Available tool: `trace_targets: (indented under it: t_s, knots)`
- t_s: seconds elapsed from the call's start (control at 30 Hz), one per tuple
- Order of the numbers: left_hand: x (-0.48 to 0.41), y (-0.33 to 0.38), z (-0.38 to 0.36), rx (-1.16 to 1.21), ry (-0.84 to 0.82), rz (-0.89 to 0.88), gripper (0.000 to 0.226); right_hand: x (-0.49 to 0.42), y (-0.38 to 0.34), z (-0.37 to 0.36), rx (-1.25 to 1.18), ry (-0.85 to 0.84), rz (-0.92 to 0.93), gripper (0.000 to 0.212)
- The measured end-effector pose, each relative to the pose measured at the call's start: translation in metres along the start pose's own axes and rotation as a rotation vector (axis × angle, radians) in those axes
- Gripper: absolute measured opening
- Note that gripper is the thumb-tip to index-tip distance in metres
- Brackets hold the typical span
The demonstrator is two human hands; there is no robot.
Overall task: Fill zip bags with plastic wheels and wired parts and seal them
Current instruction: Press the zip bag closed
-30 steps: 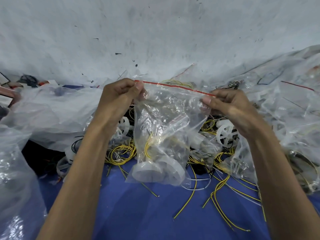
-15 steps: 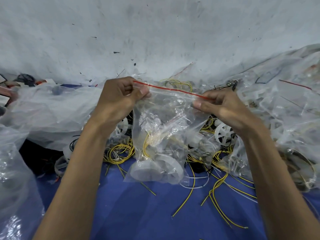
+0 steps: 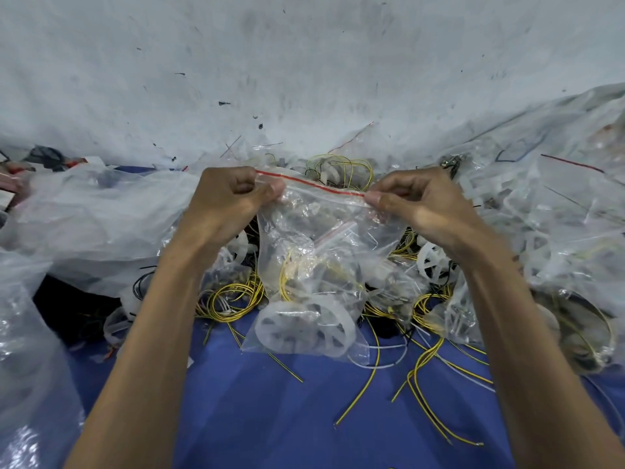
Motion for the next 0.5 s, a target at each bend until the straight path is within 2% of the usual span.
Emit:
trace_targets:
  t_s: [0.1, 0.27, 0.37, 0.5]
  knots:
    - [0.0019, 0.0031, -0.0028, 0.031, -0.018, -0.016, 0.031, 0.0002, 0.0001, -0.0047, 0.052, -0.024, -0.026, 0.006]
    - [0.0024, 0.0067, -0.0067, 0.030, -0.047, -0.054, 0.027, 0.0020, -0.0049, -0.0039, 0.160, 0.005, 0.000, 0.010]
    - [0.0017, 0.0077, -0.0062, 0.050, -0.043, -0.071, 0.024, 0.0020, -0.0070, -0.0014, 0.144, 0.038, -0.006, 0.008]
    - [0.0020, 0.0089, -0.0049, 0.042, -0.039, -0.092, 0.030, 0.0006, -0.0079, -0.0059, 0.175, -0.006, -0.023, 0.007]
Point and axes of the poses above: each hand's wrist, its own x-axis away from the middle knuckle, its own z-axis out of the back of the hand, y = z × x, the point moved 7 cm from there along -x, towards the middle knuckle, and after that the axes turned 6 degrees about -y, right-handed, at the moved point
